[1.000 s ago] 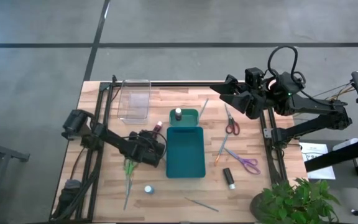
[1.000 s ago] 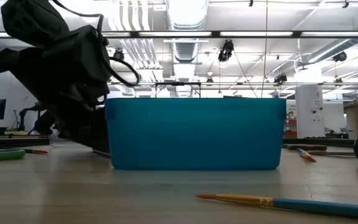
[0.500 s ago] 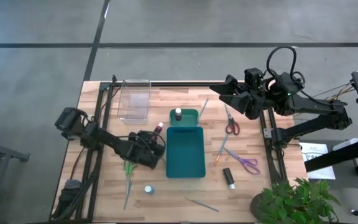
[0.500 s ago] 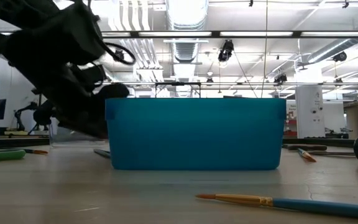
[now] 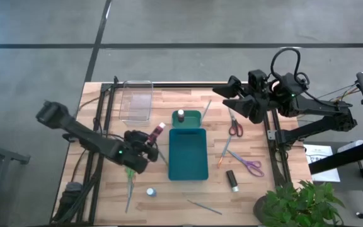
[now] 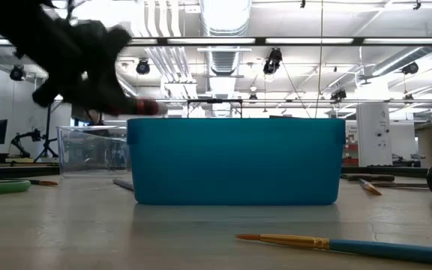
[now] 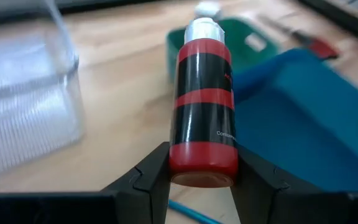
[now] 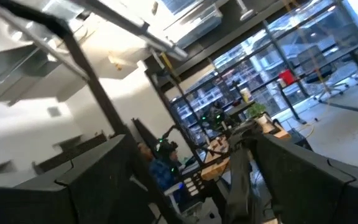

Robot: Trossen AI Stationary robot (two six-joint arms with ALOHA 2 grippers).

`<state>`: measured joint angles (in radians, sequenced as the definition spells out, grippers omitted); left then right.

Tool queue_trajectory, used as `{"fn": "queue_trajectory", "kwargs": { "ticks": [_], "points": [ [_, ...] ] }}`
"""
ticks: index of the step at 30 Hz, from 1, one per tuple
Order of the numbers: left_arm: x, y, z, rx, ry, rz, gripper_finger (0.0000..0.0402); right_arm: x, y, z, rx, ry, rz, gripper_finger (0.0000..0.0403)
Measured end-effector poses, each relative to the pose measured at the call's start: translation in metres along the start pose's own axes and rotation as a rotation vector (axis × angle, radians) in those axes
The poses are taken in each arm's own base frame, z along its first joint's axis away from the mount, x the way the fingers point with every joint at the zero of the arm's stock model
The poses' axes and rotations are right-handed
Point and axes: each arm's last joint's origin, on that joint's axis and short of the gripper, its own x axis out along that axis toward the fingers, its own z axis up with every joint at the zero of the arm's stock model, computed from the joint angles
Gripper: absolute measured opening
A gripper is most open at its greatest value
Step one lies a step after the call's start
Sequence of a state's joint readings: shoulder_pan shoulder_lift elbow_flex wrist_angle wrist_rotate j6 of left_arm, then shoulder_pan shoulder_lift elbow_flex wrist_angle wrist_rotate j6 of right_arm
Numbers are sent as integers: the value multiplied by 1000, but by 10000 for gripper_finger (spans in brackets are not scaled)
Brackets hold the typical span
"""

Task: Pick & Place Paint Supplies
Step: Put the red paint bottle into the green bin

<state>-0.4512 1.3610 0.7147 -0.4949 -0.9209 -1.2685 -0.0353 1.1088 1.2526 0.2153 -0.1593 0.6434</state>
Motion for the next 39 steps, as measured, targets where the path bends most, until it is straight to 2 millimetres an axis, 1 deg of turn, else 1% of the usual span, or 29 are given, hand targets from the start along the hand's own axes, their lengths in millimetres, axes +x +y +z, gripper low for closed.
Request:
{"fn": "queue_trajectory", "kwargs": {
  "ticks": [4,8,12,15,18,21,23,25,31,36,39],
  "points": [
    [-21,5,24,39,-41,-101,136,0,1,-1,-30,24,33,353],
    [-40,10,48,48,-88,-219,136,0,2,-1,-103,38,53,353],
    [-57,15,68,64,-117,-351,136,0,2,-3,-175,69,77,353],
    [-66,18,78,75,-129,-450,136,1,-3,-9,-218,125,48,353],
    [-73,18,86,122,-156,-542,136,1,-9,-17,-279,202,7,353],
    [-77,17,90,170,-181,-584,136,5,-17,-26,-350,268,-30,353],
    [-79,16,93,185,-192,-586,136,11,-23,-32,-379,286,-41,353],
    [-80,15,96,197,-204,-586,136,17,-29,-37,-360,305,-57,353],
    [-86,13,104,235,-241,-585,136,48,-43,-46,-298,338,-82,353],
    [-88,12,108,271,-262,-585,136,74,-56,-61,-251,420,-27,353],
    [-88,12,108,278,-263,-584,136,86,-63,-67,-267,475,-29,353]
  ]
}}
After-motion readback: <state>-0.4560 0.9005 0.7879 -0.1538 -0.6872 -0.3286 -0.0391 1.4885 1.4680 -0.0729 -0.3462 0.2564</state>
